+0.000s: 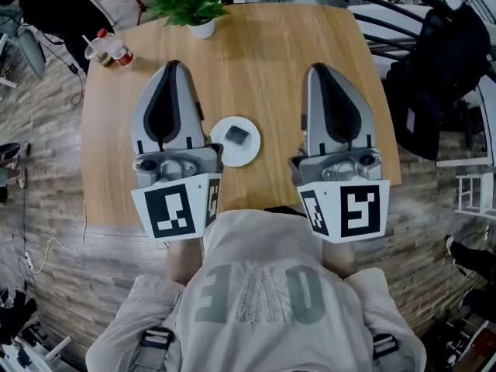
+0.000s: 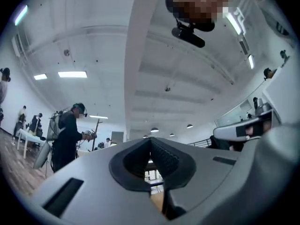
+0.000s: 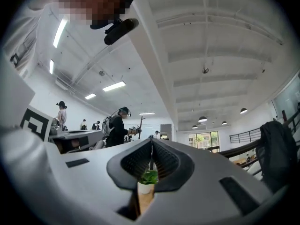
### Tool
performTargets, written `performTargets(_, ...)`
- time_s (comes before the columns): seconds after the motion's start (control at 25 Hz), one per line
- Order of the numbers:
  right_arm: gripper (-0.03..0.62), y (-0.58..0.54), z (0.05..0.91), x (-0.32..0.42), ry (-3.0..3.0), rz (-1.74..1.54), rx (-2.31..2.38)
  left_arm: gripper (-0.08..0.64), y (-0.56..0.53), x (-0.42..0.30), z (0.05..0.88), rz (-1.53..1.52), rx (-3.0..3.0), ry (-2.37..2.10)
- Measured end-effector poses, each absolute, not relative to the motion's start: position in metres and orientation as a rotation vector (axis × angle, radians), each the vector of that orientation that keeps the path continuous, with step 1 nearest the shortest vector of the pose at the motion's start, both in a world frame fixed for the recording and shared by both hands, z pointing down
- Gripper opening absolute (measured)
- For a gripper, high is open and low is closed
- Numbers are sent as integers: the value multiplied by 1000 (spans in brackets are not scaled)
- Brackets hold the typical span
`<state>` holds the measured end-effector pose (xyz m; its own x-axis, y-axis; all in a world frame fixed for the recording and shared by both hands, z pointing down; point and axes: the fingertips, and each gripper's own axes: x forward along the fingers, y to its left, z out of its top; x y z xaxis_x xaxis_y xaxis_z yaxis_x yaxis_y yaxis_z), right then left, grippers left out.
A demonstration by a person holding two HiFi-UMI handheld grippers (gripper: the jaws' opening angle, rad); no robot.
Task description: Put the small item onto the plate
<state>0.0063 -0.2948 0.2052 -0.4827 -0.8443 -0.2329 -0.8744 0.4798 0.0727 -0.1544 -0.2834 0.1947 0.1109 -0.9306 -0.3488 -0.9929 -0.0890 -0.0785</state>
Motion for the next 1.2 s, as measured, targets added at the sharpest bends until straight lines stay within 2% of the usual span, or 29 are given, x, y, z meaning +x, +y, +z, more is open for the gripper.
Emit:
performTargets(0.36, 17, -293, 238, -34, 2711, 190, -1376, 9, -256, -167, 175, 317, -1965, 1906)
performTargets(1.2, 17, -298, 242, -45, 2747, 197, -1310, 9, -254, -195, 180, 311, -1909, 2004)
